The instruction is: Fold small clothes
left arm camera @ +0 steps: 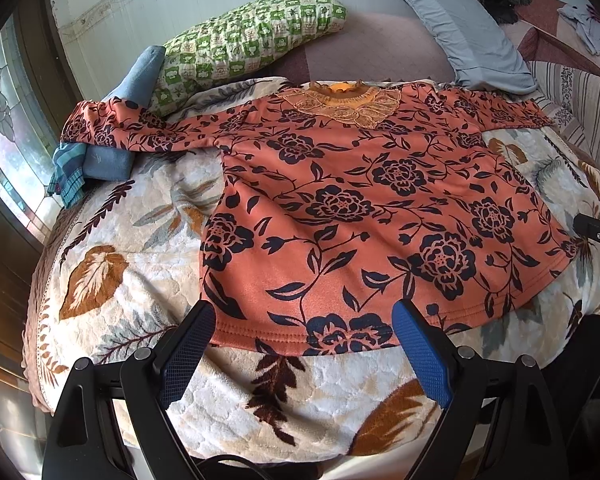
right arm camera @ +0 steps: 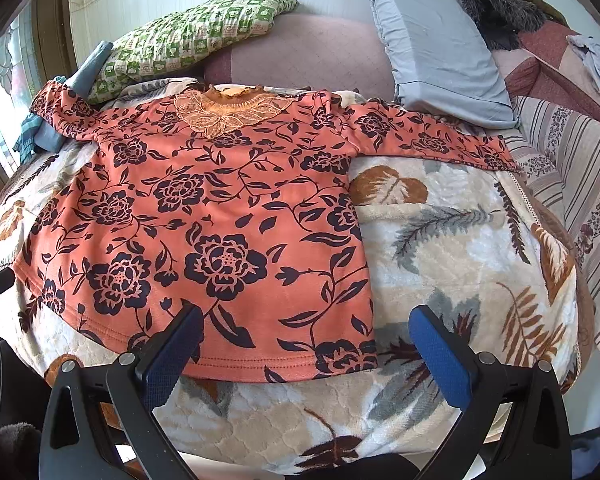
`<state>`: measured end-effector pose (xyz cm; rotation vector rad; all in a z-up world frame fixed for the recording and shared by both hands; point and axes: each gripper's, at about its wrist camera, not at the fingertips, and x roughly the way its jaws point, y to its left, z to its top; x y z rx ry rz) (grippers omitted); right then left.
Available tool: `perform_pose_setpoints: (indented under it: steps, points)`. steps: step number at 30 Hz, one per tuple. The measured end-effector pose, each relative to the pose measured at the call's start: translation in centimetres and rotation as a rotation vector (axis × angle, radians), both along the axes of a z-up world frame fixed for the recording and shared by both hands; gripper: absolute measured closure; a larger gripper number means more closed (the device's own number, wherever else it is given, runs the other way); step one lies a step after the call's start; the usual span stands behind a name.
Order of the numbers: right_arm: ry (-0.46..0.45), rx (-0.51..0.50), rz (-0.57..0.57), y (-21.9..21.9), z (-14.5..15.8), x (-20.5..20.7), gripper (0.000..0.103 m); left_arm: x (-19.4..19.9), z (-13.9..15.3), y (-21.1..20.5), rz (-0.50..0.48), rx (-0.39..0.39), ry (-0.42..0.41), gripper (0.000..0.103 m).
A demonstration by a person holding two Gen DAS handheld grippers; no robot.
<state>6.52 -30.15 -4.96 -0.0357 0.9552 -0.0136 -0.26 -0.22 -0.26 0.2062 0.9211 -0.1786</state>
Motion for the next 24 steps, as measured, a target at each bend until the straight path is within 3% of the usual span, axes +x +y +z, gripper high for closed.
perform_pose_setpoints:
  steps: [9,15,21,24]
  points:
    - [0.001,0.011,-0.004,-0.2,-0.3,0.2,0.000,0.0,-0.1,0.0,0.003,-0.002,0.002,0.013]
    - [-0.010,0.034,-0.037,-1.6,-0.5,0.5,0.000,1.6,-0.4,1.2,0.045,-0.071,0.049,0.013]
    - [0.014,0.175,-0.168,-7.6,-2.0,1.2,0.000,4.5,0.4,5.9,0.206,-0.101,0.060,0.013]
    - [0.057,0.257,-0.230,-10.1,-4.3,1.5,0.000,6.1,-0.7,8.5,0.299,-0.131,0.120,0.014]
